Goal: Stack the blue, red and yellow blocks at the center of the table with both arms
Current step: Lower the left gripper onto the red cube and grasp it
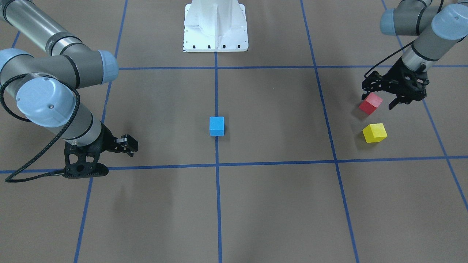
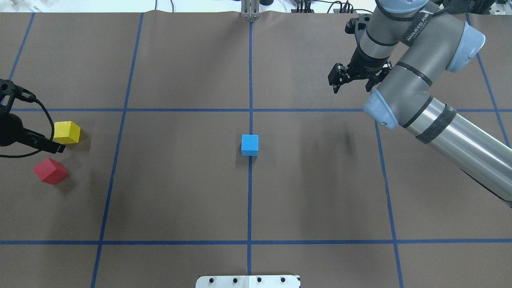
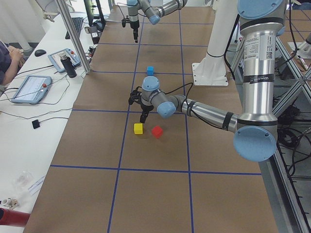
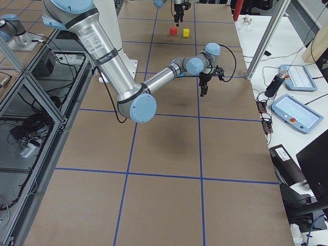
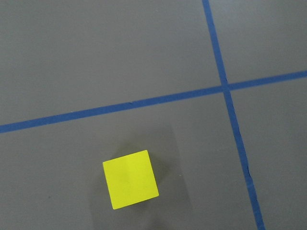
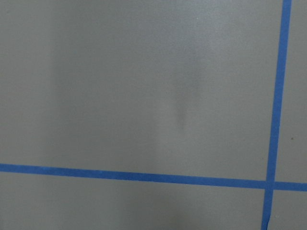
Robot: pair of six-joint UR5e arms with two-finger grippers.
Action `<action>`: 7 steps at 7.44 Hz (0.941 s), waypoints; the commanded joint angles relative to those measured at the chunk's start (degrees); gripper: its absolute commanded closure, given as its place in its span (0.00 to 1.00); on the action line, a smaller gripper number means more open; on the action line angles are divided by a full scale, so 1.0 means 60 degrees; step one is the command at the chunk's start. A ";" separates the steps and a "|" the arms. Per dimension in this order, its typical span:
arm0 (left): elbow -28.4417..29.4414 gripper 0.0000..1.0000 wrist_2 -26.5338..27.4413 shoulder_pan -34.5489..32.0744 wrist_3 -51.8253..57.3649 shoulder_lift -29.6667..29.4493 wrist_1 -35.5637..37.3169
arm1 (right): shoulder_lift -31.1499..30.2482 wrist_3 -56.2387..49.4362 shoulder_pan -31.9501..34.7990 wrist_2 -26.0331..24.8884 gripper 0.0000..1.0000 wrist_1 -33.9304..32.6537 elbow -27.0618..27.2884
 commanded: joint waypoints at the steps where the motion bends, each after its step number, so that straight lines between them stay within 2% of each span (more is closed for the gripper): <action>1: 0.0034 0.03 0.0002 0.0095 0.1467 0.0444 -0.0028 | -0.0313 0.0034 0.0002 -0.0021 0.01 0.0638 -0.0035; 7: 0.0839 0.01 -0.0086 0.0504 0.1356 0.0300 -0.0086 | -0.0403 -0.0010 0.0104 0.0023 0.01 0.0716 -0.0050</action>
